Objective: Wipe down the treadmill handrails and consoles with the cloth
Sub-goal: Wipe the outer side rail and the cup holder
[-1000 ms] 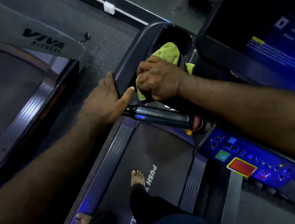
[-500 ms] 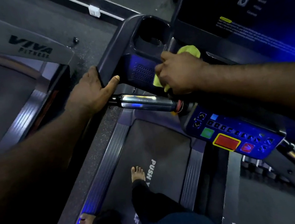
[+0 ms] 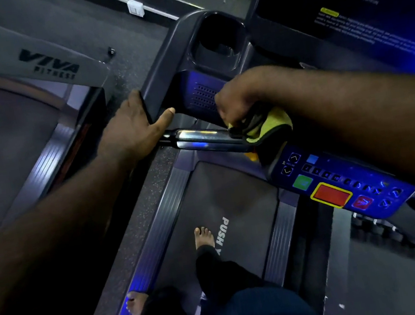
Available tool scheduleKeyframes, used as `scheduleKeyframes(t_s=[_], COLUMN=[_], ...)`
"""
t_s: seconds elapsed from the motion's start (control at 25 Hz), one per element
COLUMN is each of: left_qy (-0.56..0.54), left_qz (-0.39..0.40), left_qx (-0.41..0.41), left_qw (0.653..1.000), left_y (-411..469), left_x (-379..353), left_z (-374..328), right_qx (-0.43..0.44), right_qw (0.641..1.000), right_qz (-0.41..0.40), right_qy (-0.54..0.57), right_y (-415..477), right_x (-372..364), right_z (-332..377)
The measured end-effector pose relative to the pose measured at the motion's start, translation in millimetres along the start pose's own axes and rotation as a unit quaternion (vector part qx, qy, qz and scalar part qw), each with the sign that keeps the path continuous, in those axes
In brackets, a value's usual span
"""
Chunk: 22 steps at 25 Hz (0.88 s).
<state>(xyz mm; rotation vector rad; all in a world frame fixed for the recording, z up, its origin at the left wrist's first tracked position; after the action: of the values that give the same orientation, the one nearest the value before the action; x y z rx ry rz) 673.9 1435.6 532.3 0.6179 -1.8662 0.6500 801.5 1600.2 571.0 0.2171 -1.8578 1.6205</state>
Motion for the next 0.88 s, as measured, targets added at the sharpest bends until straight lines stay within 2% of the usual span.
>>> scheduleKeyframes(t_s=[0.08, 0.16, 0.24, 0.28, 0.36, 0.44, 0.56, 0.6, 0.64, 0.72, 0.76, 0.8, 0.88], left_qy=[0.008, 0.014, 0.016, 0.015, 0.007, 0.005, 0.014, 0.008, -0.003, -0.030, -0.042, -0.055, -0.088], left_qz=[0.002, 0.007, 0.014, 0.017, 0.021, 0.029, 0.044, 0.050, 0.055, 0.062, 0.063, 0.067, 0.081], left_qx=[-0.001, 0.007, 0.011, 0.010, 0.012, 0.013, 0.015, 0.013, 0.014, 0.020, 0.021, 0.022, 0.019], left_qw=[1.000, 1.000, 1.000, 1.000, 1.000, 0.999, 0.999, 0.999, 0.998, 0.997, 0.997, 0.996, 0.993], left_y=[0.0, 0.2, 1.4, 1.6, 1.7, 3.1, 3.5, 3.2, 3.2, 5.3, 5.6, 6.4, 4.6], left_x=[0.1, 0.3, -1.0, -0.9, -0.3, -0.7, -2.6, -4.0, -4.3, -5.0, -5.5, -6.1, -5.3], left_z=[-1.2, -0.7, 0.1, 0.0, 1.0, -0.1, -0.5, -1.4, -1.9, 0.5, 1.9, 3.8, 3.6], right_qx=[0.036, 0.037, 0.013, 0.021, 0.057, 0.065, 0.058, 0.067, 0.088, 0.118, 0.099, 0.054, -0.067], right_qw=[0.992, 0.967, 0.934, 0.926, 0.929, 0.933, 0.937, 0.928, 0.906, 0.831, 0.806, 0.808, 0.872], right_qz=[-0.076, -0.215, -0.352, -0.376, -0.364, -0.354, -0.329, -0.334, -0.361, -0.465, -0.512, -0.528, -0.448], right_qy=[0.093, 0.132, 0.065, 0.019, -0.040, -0.030, 0.100, 0.154, 0.203, 0.280, 0.281, 0.256, 0.188], right_y=[-20.5, -49.1, -67.9, -68.2, -52.8, -39.2, -40.4, -44.9, -51.9, -65.0, -64.5, -56.7, -21.6], right_x=[18.2, 40.3, 48.0, 39.8, 8.9, -8.4, 7.0, 15.7, 28.3, 54.1, 61.1, 66.3, 63.6], right_z=[-11.6, -26.2, -25.2, -17.1, -8.2, -22.3, -30.0, -26.1, -20.8, -11.5, -9.2, -7.6, -10.9])
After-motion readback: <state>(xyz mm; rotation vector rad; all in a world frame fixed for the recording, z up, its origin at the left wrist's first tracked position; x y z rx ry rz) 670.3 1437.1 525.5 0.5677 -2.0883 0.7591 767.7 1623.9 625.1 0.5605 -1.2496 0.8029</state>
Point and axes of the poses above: each hand's wrist, its own y-axis towards the middle knuckle, its own x-axis out of the back of the hand, z = x × y, the point moved 8 cm from there along y, towards the middle knuckle, and after that the axes turned 13 degrees about y, right-handed, at the moved point
